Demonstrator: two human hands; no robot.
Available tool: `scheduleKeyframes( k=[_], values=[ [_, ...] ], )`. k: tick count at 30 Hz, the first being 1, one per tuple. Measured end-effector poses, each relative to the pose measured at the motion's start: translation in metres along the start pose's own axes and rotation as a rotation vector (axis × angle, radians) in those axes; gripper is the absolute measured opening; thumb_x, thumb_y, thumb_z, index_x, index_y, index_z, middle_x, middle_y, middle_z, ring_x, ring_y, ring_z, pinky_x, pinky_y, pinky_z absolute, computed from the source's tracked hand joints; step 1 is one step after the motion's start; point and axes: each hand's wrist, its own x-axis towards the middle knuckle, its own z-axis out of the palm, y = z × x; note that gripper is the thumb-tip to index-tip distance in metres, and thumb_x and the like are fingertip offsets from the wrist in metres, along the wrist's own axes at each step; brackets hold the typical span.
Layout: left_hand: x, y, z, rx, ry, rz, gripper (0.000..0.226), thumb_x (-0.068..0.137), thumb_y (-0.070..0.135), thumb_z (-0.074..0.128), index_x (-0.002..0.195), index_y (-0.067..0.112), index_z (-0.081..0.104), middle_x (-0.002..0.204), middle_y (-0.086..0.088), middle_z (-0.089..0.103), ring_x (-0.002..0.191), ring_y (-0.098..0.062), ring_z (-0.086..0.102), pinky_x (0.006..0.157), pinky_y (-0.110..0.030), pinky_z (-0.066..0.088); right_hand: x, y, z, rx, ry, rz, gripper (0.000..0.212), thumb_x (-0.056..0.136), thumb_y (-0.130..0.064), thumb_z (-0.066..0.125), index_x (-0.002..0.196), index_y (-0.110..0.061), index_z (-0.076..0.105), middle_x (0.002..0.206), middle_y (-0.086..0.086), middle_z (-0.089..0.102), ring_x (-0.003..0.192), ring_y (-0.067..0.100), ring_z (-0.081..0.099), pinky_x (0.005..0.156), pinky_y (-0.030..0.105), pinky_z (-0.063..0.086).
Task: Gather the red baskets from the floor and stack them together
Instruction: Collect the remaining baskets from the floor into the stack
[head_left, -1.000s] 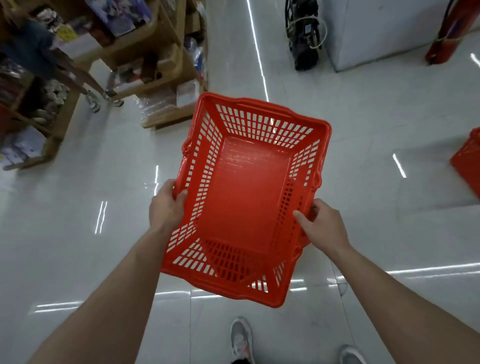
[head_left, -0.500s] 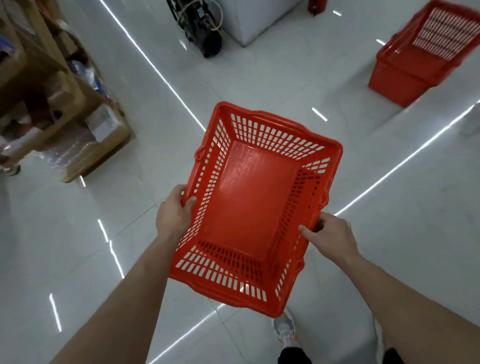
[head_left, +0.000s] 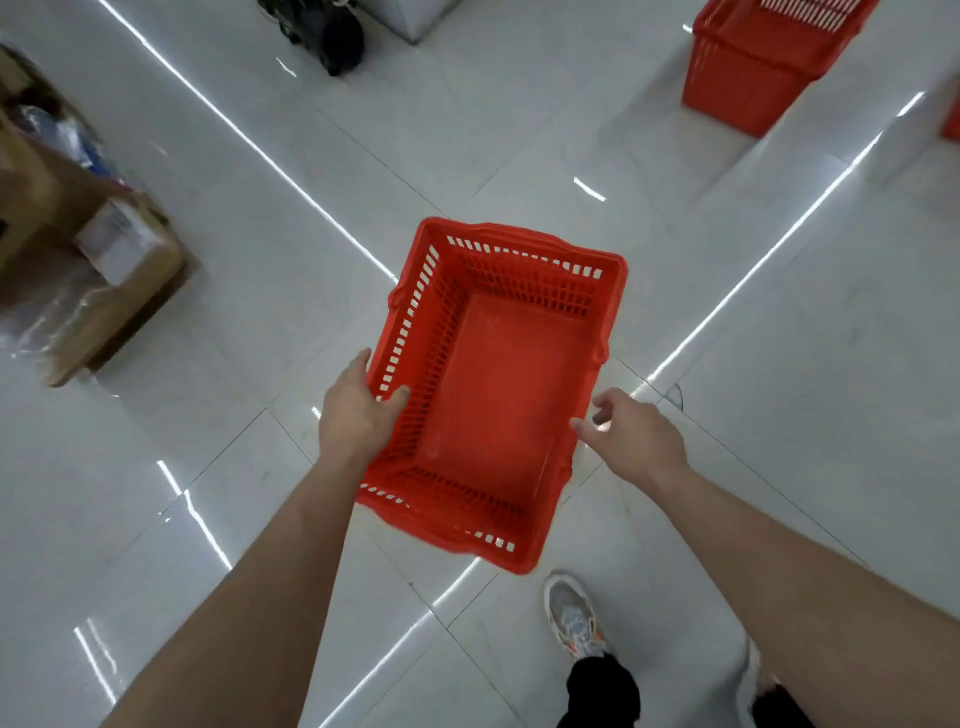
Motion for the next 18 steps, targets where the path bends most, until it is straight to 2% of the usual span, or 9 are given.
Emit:
scheduleKeyframes(
  k=[3,6,10,18],
  values=[
    [-0.013,0.022,0.006,0.075,-0.073,0.124,0.081,0.075,0.059,0.063,0.147,0.031,0.038,0.143,-0.001,0.053,0.126,-0.025,0.051,0.099,-0.043,0.045,0.008,-0.001,-0.019,-0.097,0.037,-0.065,0.070,0.083,-0.064,0.064,0.137,-0.021,0.052,0.130,-0.002,0.063,0.115,0.024,0.061,0.086,0.041,0.049],
    [-0.020,0.057,0.016,0.195,-0.120,0.189,0.087,0.076,0.063,0.061,0.151,0.027,0.035,0.150,-0.002,0.046,0.134,-0.026,0.044,0.105,-0.046,0.041,0.017,0.013,-0.053,-0.270,0.076,-0.066,0.082,0.080,-0.066,0.063,0.143,-0.017,0.045,0.140,0.007,0.054,0.124,0.032,0.053,0.092,0.045,0.046],
    [-0.030,0.123,0.035,0.326,-0.149,0.310,0.088,0.079,0.064,0.062,0.152,0.023,0.035,0.152,-0.003,0.043,0.135,-0.027,0.043,0.107,-0.045,0.039,0.028,0.057,-0.109,-0.372,0.114,0.016,0.088,0.078,-0.067,0.064,0.145,-0.016,0.039,0.144,0.010,0.048,0.127,0.034,0.047,0.097,0.046,0.041],
    [-0.061,0.298,0.109,0.457,-0.182,0.526,0.084,0.079,0.061,0.060,0.150,0.022,0.037,0.151,-0.003,0.043,0.135,-0.027,0.042,0.103,-0.043,0.039,0.020,0.203,-0.232,-0.339,0.215,0.196,0.089,0.078,-0.068,0.064,0.146,-0.017,0.038,0.146,0.011,0.046,0.130,0.033,0.044,0.100,0.046,0.037]
  ],
)
